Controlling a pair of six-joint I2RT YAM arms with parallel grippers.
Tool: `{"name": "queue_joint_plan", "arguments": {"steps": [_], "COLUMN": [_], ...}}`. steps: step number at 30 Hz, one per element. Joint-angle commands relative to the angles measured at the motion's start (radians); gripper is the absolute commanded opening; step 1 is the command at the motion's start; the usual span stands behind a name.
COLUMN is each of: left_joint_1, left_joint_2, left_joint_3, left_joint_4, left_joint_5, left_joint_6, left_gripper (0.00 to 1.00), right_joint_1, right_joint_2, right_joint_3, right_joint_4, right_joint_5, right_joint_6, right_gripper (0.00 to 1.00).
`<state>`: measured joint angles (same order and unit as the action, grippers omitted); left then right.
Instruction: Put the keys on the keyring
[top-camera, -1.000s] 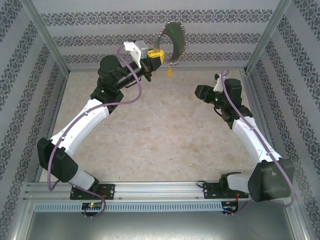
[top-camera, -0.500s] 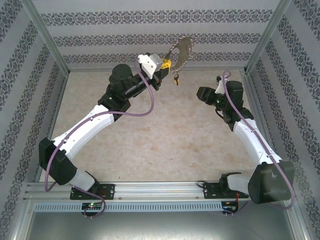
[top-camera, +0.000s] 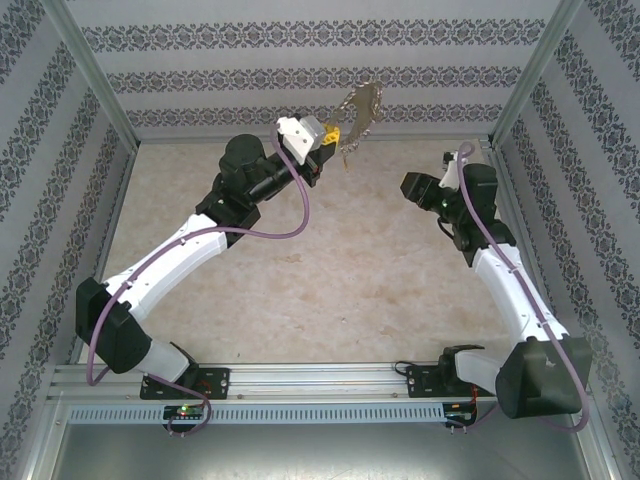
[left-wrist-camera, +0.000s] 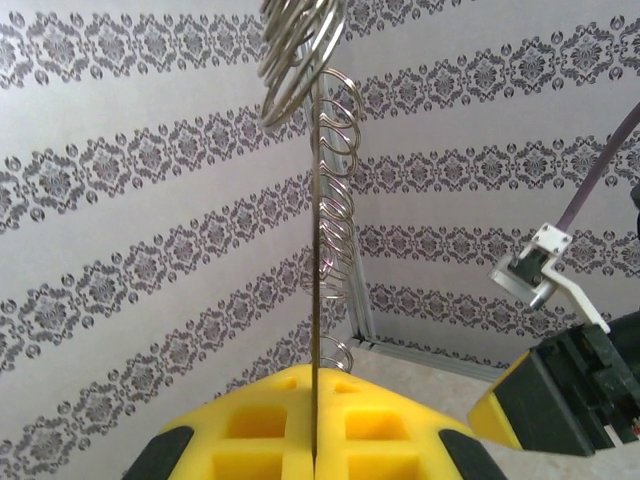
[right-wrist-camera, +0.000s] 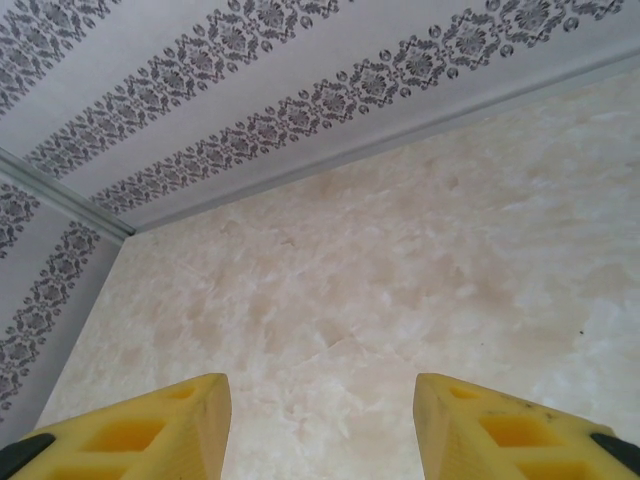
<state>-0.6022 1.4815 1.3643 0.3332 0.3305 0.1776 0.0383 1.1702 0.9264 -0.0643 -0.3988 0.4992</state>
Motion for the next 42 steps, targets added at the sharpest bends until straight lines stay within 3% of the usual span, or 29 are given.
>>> {"name": "queue_joint_plan", "arguments": {"steps": [1, 10, 20, 34, 42], "left_joint_1": [-0.020, -0.089, -0.235, -0.415, -0.416], "left_joint_2": [-0.026, -0.019, 0.041, 0.242, 0.383], "left_joint_3": [-0.040, -0.206, -0.365, -0.459, -0.459], "left_joint_4": [0.091, 0.196, 0.333, 0.577, 0.675], "left_joint_5": [-0.018, -0.081, -0.185, -0.300, -0.372], "left_joint_6": [-0.069, -0.202, -0.284, -0.457, -0.529], "left_gripper": [0.00, 0.00, 0.00, 0.00, 0.00], "right_joint_1": [-0.025, -0.091, -0.187, -0.265, -0.265], "right_joint_2": [-0.037, -0.082, -0.133, -0.148, -0.060], "right_joint_3": [-0.011, -0.031, -0.095, -0.143, -0.154], "right_joint_4": [-0.017, -0.081, -0.100, -0.108, -0.071], "right_joint_5": [0.055, 0.186, 0.316, 0.393, 0.347], "right_joint_6": [0.034, 0.074, 0.114, 0.129, 0.113], "right_gripper": [0.52, 0.52, 0.53, 0.53, 0.53]}}
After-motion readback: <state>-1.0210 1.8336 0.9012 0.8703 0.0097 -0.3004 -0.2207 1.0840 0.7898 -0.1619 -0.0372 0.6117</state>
